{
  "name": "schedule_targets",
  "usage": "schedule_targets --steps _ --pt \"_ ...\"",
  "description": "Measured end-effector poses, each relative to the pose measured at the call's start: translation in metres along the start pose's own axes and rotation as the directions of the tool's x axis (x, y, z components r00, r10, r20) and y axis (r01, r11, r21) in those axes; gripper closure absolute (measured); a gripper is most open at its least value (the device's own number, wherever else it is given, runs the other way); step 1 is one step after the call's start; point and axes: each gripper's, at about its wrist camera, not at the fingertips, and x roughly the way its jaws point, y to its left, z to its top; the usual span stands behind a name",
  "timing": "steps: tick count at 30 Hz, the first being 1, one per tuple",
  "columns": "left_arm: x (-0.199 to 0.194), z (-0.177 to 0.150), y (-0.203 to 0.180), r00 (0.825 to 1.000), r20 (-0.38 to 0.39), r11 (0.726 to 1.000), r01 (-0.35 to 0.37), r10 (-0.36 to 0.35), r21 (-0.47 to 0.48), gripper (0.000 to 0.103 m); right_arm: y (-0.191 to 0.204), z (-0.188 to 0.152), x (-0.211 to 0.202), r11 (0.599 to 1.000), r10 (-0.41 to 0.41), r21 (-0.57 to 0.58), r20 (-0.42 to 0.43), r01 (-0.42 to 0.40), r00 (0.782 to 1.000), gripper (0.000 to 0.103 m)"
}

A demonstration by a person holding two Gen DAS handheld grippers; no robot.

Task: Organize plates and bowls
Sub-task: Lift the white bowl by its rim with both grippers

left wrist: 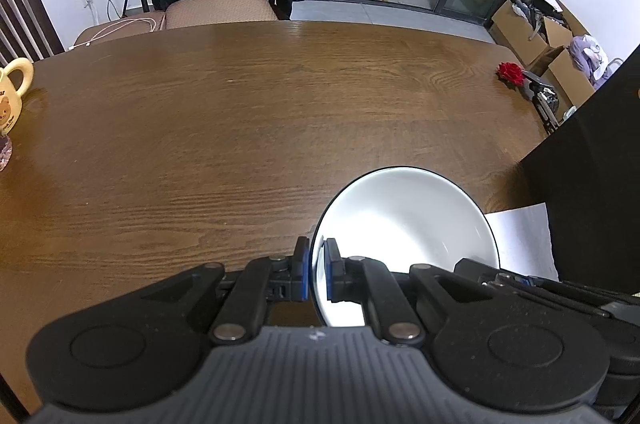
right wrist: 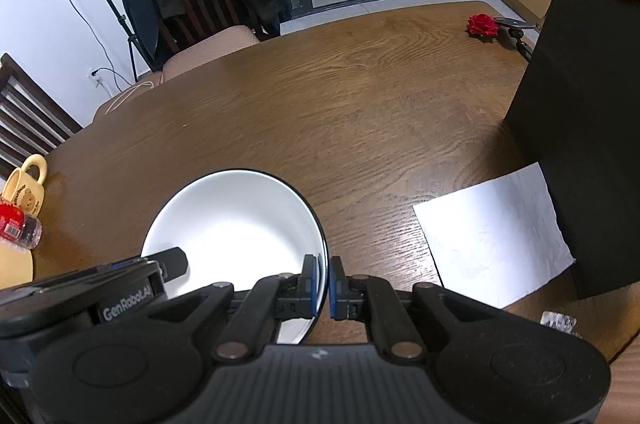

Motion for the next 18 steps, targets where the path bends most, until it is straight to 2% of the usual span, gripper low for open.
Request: schedule_targets --steps 18 --pt "-0.034 -0.029 0.007 1.0 0.028 1.0 -0.008 0.008 -0.011 0.095 0.008 -0.027 -0.028 1.0 0.012 -0.021 0.015 -0.012 1.0 0.097"
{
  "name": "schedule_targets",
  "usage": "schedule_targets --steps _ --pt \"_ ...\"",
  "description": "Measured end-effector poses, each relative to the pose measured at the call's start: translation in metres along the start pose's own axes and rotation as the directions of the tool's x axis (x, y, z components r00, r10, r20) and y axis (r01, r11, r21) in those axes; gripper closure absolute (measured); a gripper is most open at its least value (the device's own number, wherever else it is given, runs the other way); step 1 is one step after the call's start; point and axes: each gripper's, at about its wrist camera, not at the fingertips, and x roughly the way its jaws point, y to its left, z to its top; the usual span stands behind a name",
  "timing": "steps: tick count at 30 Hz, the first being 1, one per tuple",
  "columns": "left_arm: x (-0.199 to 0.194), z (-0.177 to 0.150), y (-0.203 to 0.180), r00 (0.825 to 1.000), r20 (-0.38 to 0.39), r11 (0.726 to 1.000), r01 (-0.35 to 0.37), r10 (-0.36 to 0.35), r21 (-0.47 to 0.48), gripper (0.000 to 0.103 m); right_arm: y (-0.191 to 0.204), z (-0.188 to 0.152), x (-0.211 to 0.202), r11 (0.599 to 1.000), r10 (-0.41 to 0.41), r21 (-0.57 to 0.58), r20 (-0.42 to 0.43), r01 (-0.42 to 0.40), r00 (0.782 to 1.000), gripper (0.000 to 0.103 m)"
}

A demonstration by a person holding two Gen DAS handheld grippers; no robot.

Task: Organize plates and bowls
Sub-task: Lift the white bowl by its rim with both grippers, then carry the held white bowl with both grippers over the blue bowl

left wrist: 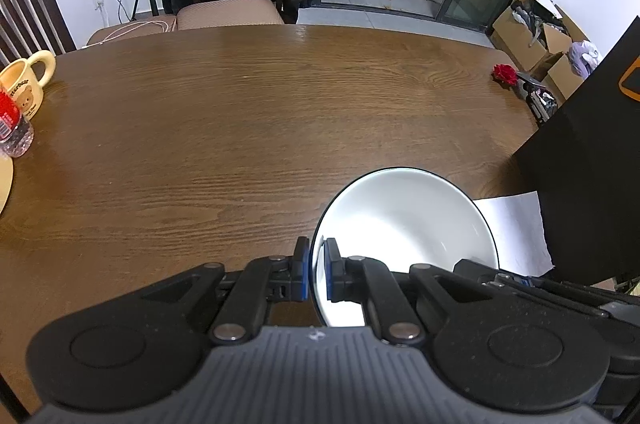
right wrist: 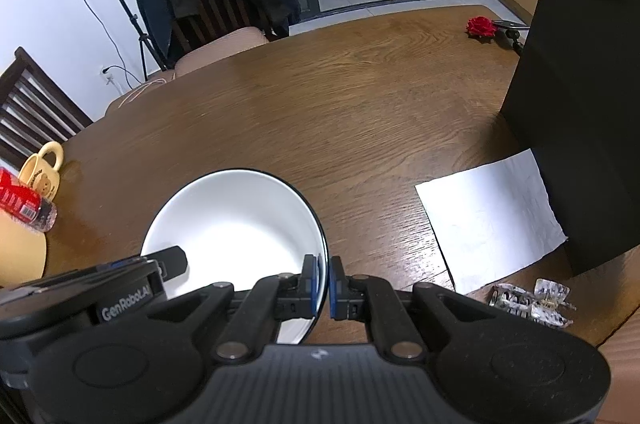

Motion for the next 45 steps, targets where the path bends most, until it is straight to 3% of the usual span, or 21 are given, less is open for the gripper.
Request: schedule_targets --steps 45 --pt "-0.093 -0.084 0.04 0.998 0.049 0.997 -0.037 0.04 -0.064 0.095 0.041 -0.091 -0.072 0.997 0.048 -0.056 0.027 -0.046 0.998 0.097"
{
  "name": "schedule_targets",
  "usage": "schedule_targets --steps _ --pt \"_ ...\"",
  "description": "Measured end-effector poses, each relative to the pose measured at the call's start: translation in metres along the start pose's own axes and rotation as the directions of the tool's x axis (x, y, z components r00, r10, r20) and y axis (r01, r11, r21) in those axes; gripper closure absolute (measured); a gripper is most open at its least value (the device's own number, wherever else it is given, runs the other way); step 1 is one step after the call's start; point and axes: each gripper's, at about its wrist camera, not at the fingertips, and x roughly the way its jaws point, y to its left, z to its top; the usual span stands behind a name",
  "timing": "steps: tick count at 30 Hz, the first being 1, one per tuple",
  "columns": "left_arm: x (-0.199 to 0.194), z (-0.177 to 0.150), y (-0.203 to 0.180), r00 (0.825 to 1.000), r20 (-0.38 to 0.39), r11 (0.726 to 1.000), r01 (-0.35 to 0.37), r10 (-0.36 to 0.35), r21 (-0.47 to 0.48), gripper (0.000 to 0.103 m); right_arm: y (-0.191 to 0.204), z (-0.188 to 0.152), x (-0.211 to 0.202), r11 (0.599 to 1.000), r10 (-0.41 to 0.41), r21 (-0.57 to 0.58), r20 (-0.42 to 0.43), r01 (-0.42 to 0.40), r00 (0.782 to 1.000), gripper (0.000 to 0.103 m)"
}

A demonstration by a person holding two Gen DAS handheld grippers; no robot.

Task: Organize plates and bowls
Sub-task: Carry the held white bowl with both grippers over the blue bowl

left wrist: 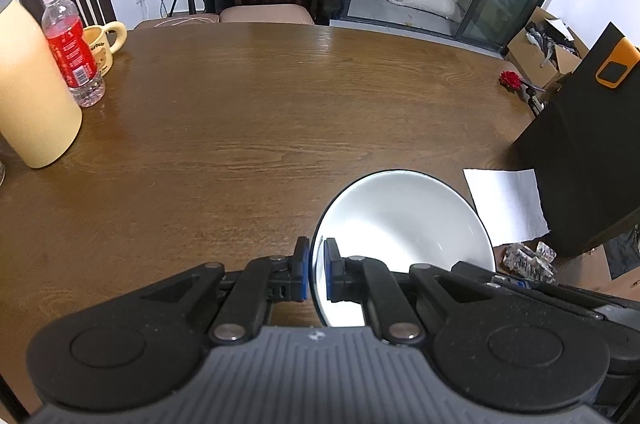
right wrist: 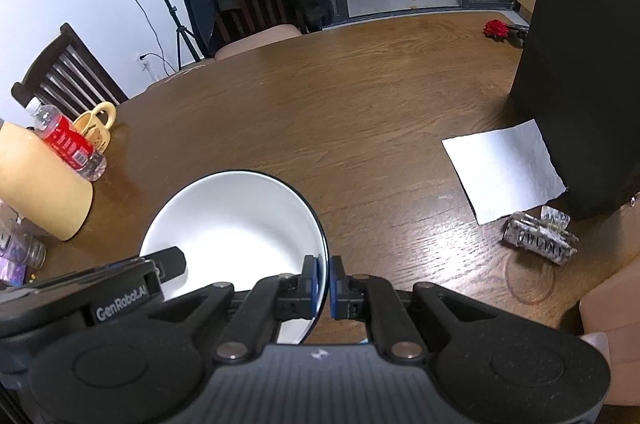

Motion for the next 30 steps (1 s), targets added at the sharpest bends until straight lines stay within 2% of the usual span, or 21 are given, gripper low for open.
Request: schedule_targets --steps 12,30 --pt "-0.02 -0.025 0.006 1.0 -0.002 1.0 0.003 -0.003 0.005 0.095 0.004 -0.025 -0.019 1.0 0.001 -0.009 0.005 -0.001 1.0 0.097" --pt "-0.045 -0.058 -0.009 1.0 0.006 0.999 0.029 -0.03 0.028 0.095 -0.015 -0.061 -0.051 1.0 -0.007 0.01 0.026 0.007 1.0 0.097"
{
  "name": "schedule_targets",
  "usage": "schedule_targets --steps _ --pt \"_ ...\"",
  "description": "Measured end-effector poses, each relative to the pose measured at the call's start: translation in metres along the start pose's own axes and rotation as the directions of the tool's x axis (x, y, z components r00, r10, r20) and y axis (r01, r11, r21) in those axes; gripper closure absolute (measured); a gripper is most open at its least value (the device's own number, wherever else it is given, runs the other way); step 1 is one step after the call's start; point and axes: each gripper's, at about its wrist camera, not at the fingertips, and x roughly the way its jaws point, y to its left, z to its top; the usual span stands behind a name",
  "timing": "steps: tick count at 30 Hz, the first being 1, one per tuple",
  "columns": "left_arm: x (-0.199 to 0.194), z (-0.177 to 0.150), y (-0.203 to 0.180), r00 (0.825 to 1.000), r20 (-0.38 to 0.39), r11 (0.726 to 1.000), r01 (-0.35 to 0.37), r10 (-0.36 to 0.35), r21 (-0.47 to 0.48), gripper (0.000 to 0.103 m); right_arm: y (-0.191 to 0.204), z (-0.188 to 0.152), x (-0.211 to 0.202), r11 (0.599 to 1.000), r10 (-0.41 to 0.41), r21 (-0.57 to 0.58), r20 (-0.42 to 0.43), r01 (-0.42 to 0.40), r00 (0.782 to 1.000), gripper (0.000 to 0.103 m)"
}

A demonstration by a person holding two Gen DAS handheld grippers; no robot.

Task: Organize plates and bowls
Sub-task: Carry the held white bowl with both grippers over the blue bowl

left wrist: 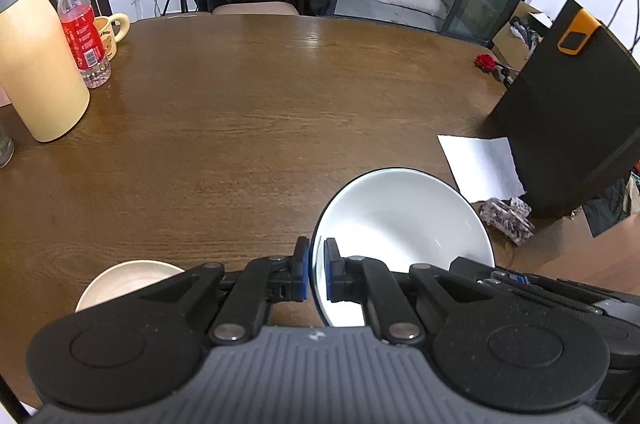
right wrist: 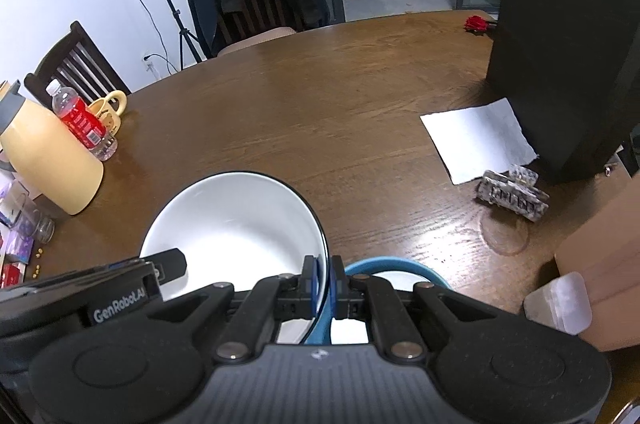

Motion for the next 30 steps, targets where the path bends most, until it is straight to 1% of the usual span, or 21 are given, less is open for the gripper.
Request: schedule_targets --steps 14,20,30 --pt "-0.006 -0.027 -0.023 0.999 -0.014 0.999 0.041 -0.041 0.027 0.095 -0.028 -0.026 -0.018 0.999 -0.03 0.029 0.011 0.03 0.999 0.097" --pt "0.0 -0.035 -0.035 0.998 -0.03 0.997 0.054 -0.052 0.05 0.095 -0.044 -0.034 -0.016 0.998 -0.045 0.055 0.005 0.045 0.999 0.097" --pt "0.013 -0.041 -0.053 0.996 -0.056 0.994 0.078 -0.074 0.077 0.095 -0.069 -0.042 -0.012 0.994 -0.068 0.09 -0.004 0.068 0.998 0.097"
